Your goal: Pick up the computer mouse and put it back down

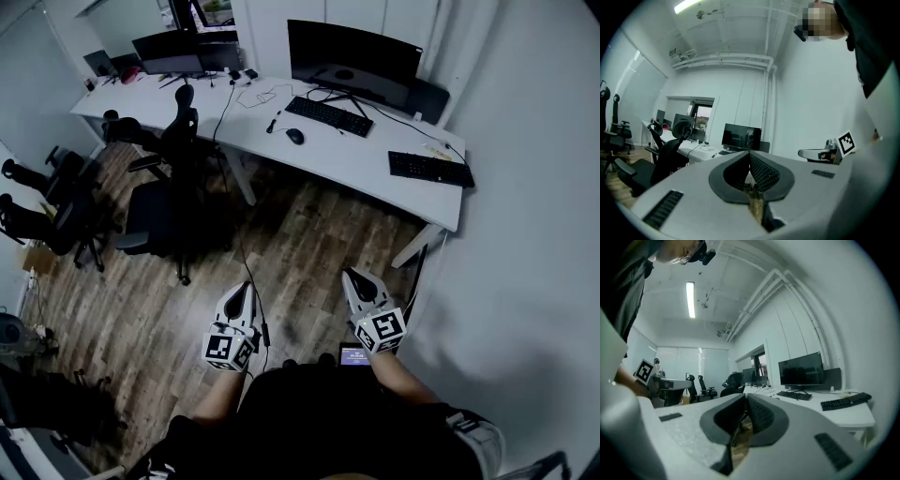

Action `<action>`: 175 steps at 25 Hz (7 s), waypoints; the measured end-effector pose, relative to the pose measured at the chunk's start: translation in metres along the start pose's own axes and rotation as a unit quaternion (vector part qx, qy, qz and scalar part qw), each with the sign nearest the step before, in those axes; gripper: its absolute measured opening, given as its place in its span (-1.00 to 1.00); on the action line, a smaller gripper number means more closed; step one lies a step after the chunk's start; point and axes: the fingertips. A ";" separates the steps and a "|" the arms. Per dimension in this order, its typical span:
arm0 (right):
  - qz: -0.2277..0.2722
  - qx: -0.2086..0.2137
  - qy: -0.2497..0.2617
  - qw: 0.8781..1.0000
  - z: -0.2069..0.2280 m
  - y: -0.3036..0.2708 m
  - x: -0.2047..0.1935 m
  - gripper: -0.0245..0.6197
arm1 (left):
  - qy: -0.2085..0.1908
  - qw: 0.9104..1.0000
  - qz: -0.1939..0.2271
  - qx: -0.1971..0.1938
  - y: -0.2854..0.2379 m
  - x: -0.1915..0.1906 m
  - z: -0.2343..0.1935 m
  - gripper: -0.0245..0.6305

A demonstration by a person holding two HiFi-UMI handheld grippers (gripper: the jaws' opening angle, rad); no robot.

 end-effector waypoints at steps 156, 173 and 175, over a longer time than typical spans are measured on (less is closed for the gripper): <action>-0.344 0.026 0.047 0.937 0.296 -0.710 -0.243 0.06 | 0.121 0.980 -0.130 -0.093 -0.683 -0.135 -0.404 -0.94; -0.144 0.045 0.045 0.988 0.317 -0.725 -0.057 0.06 | 0.087 0.988 -0.051 -0.114 -0.713 -0.030 -0.402 -0.94; -0.129 0.033 0.043 0.990 0.328 -0.718 -0.035 0.06 | 0.082 0.988 -0.044 -0.120 -0.714 -0.014 -0.399 -0.94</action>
Point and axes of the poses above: the fingertips, and each gripper's own axes: y backward along the fingers, z to its right, x out of its top, and after that the axes turned 3 degrees about z, right-handed
